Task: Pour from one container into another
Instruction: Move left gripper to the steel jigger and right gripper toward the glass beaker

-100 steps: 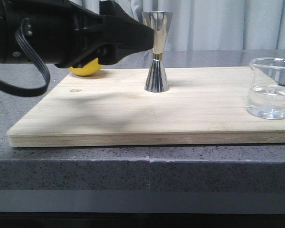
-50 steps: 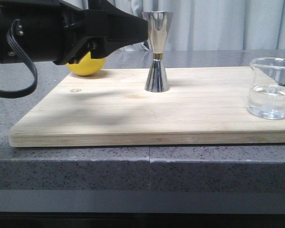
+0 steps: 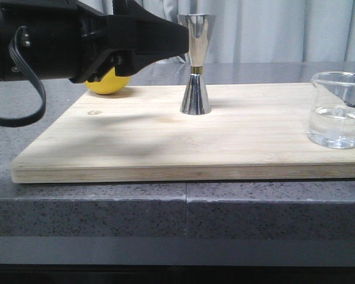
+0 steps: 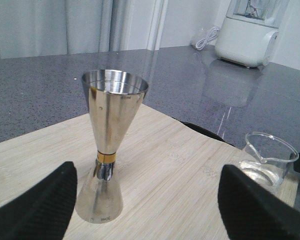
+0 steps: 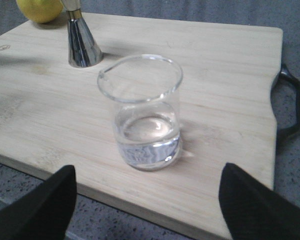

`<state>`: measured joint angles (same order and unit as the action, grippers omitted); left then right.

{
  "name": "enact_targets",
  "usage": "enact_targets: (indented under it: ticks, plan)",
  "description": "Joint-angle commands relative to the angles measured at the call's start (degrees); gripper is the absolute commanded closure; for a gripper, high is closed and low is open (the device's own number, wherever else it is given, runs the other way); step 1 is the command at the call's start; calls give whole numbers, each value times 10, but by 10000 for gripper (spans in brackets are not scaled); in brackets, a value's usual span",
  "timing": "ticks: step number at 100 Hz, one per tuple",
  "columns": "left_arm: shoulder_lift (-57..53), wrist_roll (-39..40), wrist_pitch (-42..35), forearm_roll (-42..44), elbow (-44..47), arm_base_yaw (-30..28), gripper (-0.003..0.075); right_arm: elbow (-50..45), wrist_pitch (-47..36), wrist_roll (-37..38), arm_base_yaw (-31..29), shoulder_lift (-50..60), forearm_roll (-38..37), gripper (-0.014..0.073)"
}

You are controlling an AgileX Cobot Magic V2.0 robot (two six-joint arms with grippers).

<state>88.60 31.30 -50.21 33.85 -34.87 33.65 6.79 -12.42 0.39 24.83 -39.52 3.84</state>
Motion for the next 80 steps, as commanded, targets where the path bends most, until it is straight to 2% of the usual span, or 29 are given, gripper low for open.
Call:
enact_targets:
  ticks: [1,36,80]
  plan:
    - [-9,4,-45,-10,-16,-2,178,14,-76,-4,0,-22,-17,60]
    - [28,19,-46,11,-62,-2,178,14,-181,-4,0,-112,-35,60]
    - [87,26,-47,26,-114,-2,178,14,-353,-4,0,-248,-43,60]
